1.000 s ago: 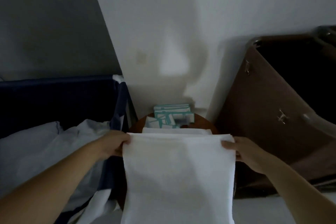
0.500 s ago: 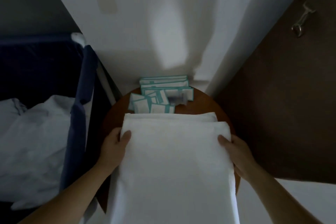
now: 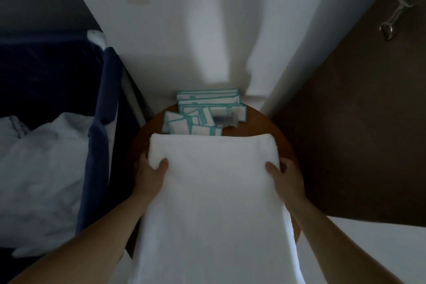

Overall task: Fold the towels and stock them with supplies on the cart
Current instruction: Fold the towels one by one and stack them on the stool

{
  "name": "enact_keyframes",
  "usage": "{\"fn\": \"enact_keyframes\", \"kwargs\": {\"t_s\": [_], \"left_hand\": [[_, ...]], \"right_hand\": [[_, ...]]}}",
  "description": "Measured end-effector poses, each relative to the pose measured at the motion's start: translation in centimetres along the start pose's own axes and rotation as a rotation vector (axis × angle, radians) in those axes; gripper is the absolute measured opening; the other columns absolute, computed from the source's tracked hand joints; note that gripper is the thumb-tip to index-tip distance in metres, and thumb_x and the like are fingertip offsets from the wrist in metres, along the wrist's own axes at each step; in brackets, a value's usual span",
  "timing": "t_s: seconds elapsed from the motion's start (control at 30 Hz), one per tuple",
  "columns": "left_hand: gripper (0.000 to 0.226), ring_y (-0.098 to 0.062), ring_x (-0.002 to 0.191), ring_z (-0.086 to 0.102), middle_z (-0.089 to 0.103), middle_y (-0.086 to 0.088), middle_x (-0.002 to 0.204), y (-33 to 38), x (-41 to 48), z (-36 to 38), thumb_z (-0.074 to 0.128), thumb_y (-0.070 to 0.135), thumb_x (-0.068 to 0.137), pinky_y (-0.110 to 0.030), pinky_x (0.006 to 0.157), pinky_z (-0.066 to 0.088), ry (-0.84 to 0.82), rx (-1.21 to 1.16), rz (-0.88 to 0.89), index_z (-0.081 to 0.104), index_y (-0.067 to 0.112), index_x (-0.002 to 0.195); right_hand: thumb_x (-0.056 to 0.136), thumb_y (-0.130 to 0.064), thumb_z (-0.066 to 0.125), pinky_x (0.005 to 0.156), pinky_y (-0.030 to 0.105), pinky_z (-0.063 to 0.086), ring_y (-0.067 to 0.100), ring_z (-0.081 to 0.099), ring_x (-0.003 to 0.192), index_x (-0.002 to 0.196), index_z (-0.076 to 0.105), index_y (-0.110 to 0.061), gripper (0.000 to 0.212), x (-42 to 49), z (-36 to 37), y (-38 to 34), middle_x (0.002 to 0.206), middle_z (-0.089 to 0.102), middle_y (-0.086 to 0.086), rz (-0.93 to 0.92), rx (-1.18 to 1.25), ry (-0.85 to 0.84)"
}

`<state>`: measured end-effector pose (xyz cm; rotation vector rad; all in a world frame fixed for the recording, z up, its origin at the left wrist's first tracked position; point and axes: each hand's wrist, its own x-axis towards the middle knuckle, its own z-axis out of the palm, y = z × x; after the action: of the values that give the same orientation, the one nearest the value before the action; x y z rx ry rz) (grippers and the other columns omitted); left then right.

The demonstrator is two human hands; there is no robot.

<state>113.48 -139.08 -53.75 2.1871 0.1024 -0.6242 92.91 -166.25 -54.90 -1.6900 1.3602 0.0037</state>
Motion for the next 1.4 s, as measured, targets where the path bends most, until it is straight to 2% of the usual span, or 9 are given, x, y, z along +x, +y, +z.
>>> {"fn": "enact_keyframes", "kwargs": {"t_s": [0.17,0.3,0.47,0.6,0.83,0.97,1.07,1.2,1.4], "left_hand": [[0.069,-0.035,0.120,0.055,0.052,-0.018,0.139,-4.0,-4.9,-0.2,0.065,0.038,0.094,-0.039,0.096,0.047,-0.016,0.050,-0.123,0.037,0.003,0.147],[0.067,-0.037,0.123,0.054,0.054,-0.022,0.138,-7.1,-8.0,0.1,0.060,0.043,0.095,-0.037,0.101,0.043,-0.014,0.139,-0.176,0.043,-0.002,0.142],[0.078,-0.041,0.121,0.055,0.055,-0.024,0.136,-9.7,-10.0,-0.1,0.054,0.060,0.092,-0.037,0.093,0.044,-0.035,0.274,-0.231,0.048,-0.005,0.134],[0.086,-0.038,0.117,0.058,0.058,-0.021,0.132,-11.3,-11.2,-0.7,0.045,0.072,0.089,-0.039,0.093,0.047,-0.092,0.371,-0.217,0.051,-0.002,0.132],[0.080,-0.036,0.110,0.061,0.061,-0.017,0.129,-9.6,-11.9,-2.3,0.047,0.069,0.090,-0.037,0.086,0.050,-0.125,0.483,-0.138,0.054,0.000,0.131],[0.058,-0.012,0.074,0.053,0.062,-0.001,0.101,-8.8,-11.7,-3.2,0.052,0.065,0.090,-0.025,0.056,0.037,-0.083,0.307,-0.021,0.056,0.012,0.113],[0.053,-0.015,0.076,0.055,0.061,-0.001,0.098,-9.6,-11.8,-2.9,0.055,0.062,0.090,-0.028,0.061,0.039,-0.023,0.175,-0.038,0.055,0.011,0.105],[0.066,-0.033,0.103,0.063,0.066,-0.015,0.119,-13.1,-12.8,-1.4,0.063,0.058,0.087,-0.040,0.087,0.051,-0.102,0.132,-0.168,0.060,0.003,0.124],[0.052,-0.024,0.089,0.067,0.070,-0.005,0.103,-10.3,-10.0,-1.3,0.074,0.058,0.078,-0.034,0.071,0.054,-0.189,-0.113,-0.216,0.066,0.017,0.109]], "right_hand": [[0.090,-0.053,0.061,0.094,0.045,0.050,0.032,0.061,0.109,0.130,0.056,-0.016,0.054,-4.8,-0.2,3.5,0.124,0.063,0.006,-0.021,-0.219,0.025],[0.095,-0.060,0.048,0.100,0.046,0.045,0.036,0.050,0.128,0.142,0.045,-0.014,0.066,-8.6,0.0,6.2,0.144,0.048,0.012,0.088,-0.331,-0.017],[0.092,-0.074,0.031,0.085,0.041,0.048,0.037,0.060,0.107,0.132,0.046,-0.013,0.074,-11.8,0.0,7.6,0.123,0.061,0.015,0.260,-0.365,-0.051],[0.088,-0.077,0.034,0.091,0.046,0.051,0.036,0.060,0.101,0.131,0.049,-0.015,0.077,-13.0,-0.1,8.6,0.110,0.059,0.011,0.314,-0.284,-0.058],[0.095,-0.062,0.046,0.077,0.037,0.048,0.031,0.058,0.088,0.129,0.056,-0.005,0.068,-12.3,-0.9,6.7,0.101,0.059,0.010,0.123,-0.281,-0.004],[0.092,-0.066,0.047,0.069,0.032,0.042,0.023,0.056,0.076,0.113,0.060,-0.012,0.060,-11.7,-3.2,3.7,0.087,0.058,0.000,-0.120,-0.245,0.108],[0.087,-0.073,0.041,0.061,0.028,0.037,0.016,0.053,0.071,0.105,0.054,-0.018,0.059,-11.6,-3.4,3.5,0.081,0.053,-0.009,-0.216,-0.229,0.172],[0.096,-0.064,0.042,0.080,0.039,0.047,0.038,0.061,0.100,0.131,0.052,-0.007,0.068,-11.8,-1.2,9.1,0.115,0.064,0.019,0.046,-0.308,0.061],[0.064,-0.089,0.049,0.094,0.046,0.050,0.038,0.061,0.108,0.135,0.054,-0.018,0.100,-9.5,-1.3,8.6,0.121,0.064,0.011,0.184,-0.177,-0.032]]}}
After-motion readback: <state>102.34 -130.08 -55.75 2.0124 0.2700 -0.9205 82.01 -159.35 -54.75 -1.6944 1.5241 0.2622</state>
